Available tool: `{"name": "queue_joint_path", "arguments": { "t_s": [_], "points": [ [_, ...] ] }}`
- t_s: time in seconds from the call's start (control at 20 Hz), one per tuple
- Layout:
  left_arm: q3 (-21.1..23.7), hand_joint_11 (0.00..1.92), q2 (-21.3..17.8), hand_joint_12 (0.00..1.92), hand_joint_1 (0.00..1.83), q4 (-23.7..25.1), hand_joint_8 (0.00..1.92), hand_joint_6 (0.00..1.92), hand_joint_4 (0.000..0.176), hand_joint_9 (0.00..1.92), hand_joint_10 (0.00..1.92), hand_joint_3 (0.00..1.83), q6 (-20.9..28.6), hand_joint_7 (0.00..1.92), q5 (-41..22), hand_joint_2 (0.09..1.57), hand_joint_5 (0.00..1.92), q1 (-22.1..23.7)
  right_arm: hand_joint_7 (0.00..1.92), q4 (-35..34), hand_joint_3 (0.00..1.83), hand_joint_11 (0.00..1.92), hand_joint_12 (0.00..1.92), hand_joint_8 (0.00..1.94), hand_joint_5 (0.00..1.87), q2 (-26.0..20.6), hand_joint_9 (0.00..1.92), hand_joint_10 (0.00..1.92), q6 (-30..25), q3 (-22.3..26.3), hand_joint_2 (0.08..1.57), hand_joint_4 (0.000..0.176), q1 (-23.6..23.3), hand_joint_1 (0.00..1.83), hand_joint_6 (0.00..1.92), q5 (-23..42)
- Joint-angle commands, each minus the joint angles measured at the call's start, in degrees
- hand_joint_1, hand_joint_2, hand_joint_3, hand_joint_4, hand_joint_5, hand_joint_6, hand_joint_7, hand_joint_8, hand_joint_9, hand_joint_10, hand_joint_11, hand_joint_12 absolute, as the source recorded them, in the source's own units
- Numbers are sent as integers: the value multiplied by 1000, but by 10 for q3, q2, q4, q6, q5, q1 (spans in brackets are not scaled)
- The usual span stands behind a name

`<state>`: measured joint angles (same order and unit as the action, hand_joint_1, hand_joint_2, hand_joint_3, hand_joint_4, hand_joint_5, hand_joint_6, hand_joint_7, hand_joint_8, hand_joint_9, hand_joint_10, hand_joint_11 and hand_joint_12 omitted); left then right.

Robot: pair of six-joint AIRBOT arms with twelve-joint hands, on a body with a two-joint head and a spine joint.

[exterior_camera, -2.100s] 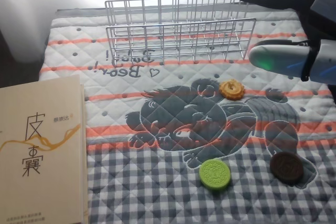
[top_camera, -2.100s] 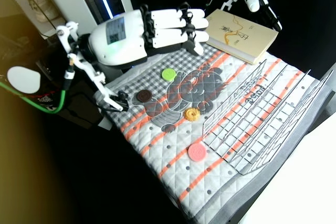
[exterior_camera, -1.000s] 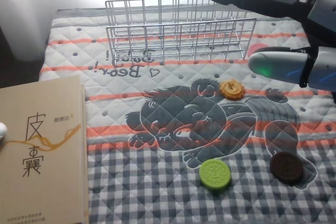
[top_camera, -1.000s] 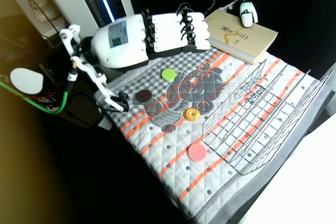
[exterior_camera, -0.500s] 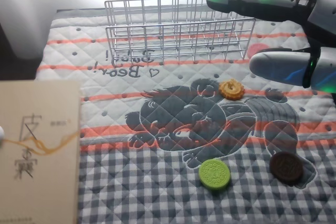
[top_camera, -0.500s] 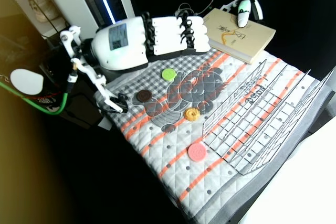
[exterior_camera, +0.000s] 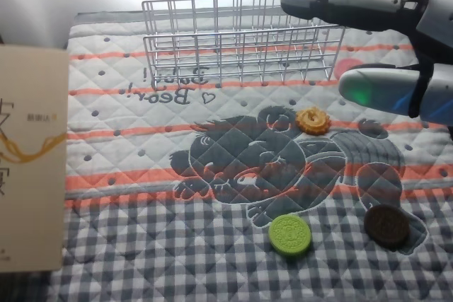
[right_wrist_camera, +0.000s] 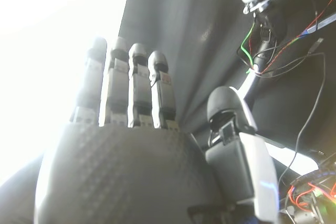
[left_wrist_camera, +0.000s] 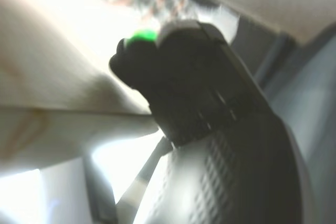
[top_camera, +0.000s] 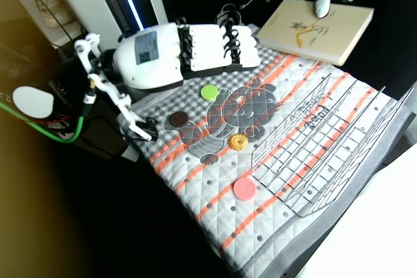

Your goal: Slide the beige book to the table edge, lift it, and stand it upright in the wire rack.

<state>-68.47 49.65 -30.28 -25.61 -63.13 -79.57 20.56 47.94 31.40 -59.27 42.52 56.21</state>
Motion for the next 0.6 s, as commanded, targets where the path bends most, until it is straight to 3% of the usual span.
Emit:
{"name": "queue_joint_path", "arguments": {
  "t_s": [0.0, 0.05, 0.1, 0.15, 0.25, 0.3, 0.35, 0.4, 0.45, 0.5, 0.55],
  "points": [
    [1, 1000, -7, 1154, 1255, -13, 962, 928, 0, 1217, 497, 0, 9, 1087, -96, 1108, 924, 3, 277, -26, 0, 31, 501, 0, 285, -4, 262, 0, -1, 2, 1397, 0, -4, 0, 0, 66],
    [3, 1036, -9, 1016, 1364, -13, 690, 796, 0, 1162, 877, 11, 10, 1138, -114, 1054, 999, 8, 270, -26, 0, 5, 449, 0, 277, -5, 254, 1, -1, 2, 1396, 0, -4, 0, 1, 66],
    [5, 1040, -10, 907, 1394, -13, 662, 641, 0, 1153, 938, 3, 9, 1163, -134, 1038, 1070, 15, 272, -29, 0, 57, 465, 2, 279, -6, 258, 3, -1, 2, 1385, 0, -3, 0, 3, 67],
    [5, 1034, -9, 841, 1396, -13, 758, 708, 0, 1067, 1049, 0, 9, 1108, -147, 1063, 1017, 22, 272, -33, 0, 79, 474, 2, 281, -6, 257, 3, -1, 2, 1380, 0, -1, 0, 4, 68],
    [3, 1066, -8, 687, 1392, -12, 730, 881, 0, 1055, 1037, 0, 6, 1103, -162, 1073, 954, 41, 268, -35, 0, 115, 489, 1, 282, -5, 254, 4, -1, 3, 1362, 0, 2, 0, 3, 70],
    [-2, 1094, -4, 665, 1396, -12, 573, 777, 0, 1130, 949, 0, -2, 1198, -166, 1044, 1016, 62, 286, -36, 0, 196, 551, 0, 306, -6, 308, 4, -1, 4, 1354, 0, 5, 0, 1, 72],
    [-7, 1114, 1, 637, 1400, -10, 569, 777, 0, 1118, 907, 0, -9, 1201, -166, 1040, 1037, 81, 298, -38, 0, 222, 569, 3, 312, -7, 318, 3, -1, 5, 1355, 0, 10, 0, 1, 76],
    [-14, 1155, 8, 716, 1304, -7, 618, 658, 0, 1235, 536, 0, -13, 1251, -166, 1033, 1108, 98, 286, -41, 0, 194, 603, 2, 313, -11, 296, 0, -1, 8, 1361, 0, 20, 0, 0, 81],
    [-22, 1137, 16, 775, 1384, -1, 556, 614, 0, 1144, 868, 4, -13, 1236, -165, 1028, 1100, 119, 278, -49, 0, 198, 613, 0, 305, -18, 289, 0, -1, 13, 1360, 0, 31, 0, 0, 90],
    [-29, 1124, 24, 784, 1400, 7, 552, 594, 0, 1122, 941, 3, -14, 1234, -161, 1028, 1099, 141, 280, -61, 0, 174, 608, 1, 308, -26, 277, 0, 0, 18, 1363, 0, 46, 0, 1, 104],
    [-37, 1094, 33, 829, 1314, 18, 640, 599, 0, 1222, 620, 2, -16, 1261, -155, 1028, 1123, 167, 300, -71, 0, 170, 611, 9, 327, -31, 288, 5, 0, 21, 1363, 0, 58, 0, 8, 114]
  ]
}}
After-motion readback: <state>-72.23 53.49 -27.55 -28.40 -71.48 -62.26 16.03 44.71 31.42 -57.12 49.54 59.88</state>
